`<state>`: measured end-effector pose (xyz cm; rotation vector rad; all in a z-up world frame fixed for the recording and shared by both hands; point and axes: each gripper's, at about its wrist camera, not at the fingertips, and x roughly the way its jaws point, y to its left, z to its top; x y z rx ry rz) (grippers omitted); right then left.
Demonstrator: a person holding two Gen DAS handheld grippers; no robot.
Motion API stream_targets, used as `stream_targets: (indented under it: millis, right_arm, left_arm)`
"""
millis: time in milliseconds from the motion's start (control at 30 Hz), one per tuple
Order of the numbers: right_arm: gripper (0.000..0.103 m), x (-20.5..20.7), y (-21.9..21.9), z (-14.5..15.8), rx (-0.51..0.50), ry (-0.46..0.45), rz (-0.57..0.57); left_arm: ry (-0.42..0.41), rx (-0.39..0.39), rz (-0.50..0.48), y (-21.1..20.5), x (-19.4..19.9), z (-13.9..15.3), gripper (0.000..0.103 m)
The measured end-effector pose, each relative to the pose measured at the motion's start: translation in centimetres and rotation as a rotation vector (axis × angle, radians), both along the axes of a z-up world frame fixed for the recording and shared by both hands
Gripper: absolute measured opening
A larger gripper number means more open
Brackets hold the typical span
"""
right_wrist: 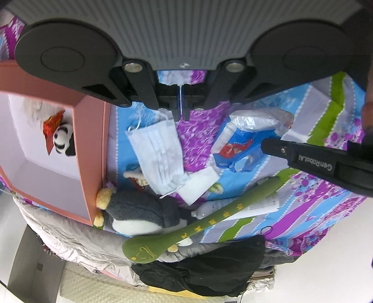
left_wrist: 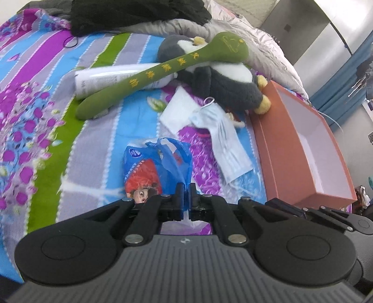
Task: Organize soft objects
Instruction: 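Lift the snack bag with the left tool while the right tool carries the mask over the box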
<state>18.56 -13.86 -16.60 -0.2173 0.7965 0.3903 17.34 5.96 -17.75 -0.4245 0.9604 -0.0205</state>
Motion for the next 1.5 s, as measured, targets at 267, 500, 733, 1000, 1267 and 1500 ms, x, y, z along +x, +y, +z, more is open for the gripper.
stream_targets:
  millis: [267,500,733,1000,1267,1500]
  right_arm:
    - [0.007,-0.3,-0.5,-0.5,0.035,0.022,-0.021]
    - [0.046,2.6,-0.4,-1.3,0.034,0.021,-0.033]
    - [0.056,8.6,1.0,-3.1,0.041,0.027,-0.049]
    - [0.057,16.1,2.3,-7.4,-0.036,0.124,-0.033]
    - [0.053,17.6,1.3,-9.1,0.042,0.220,-0.036]
    - [0.010,15.9,0.7,-9.3,0.095,0.139,-0.044]
  left_arm:
    - [0.072,-0.032,0.017,0.3,-0.7,-2.0,0.017]
    - [0.054,-0.057,0.023,0.3,-0.3,-2.6,0.041]
    - [0.089,0.000,0.027,0.3,2.1,-4.9,0.050]
    - [0.175,0.052,0.014,0.1,5.9,-7.4,0.044]
    - [0.214,0.049,0.004,0.3,7.2,-7.3,0.017]
    - [0.105,0.073,0.027,0.7,5.3,-6.6,0.009]
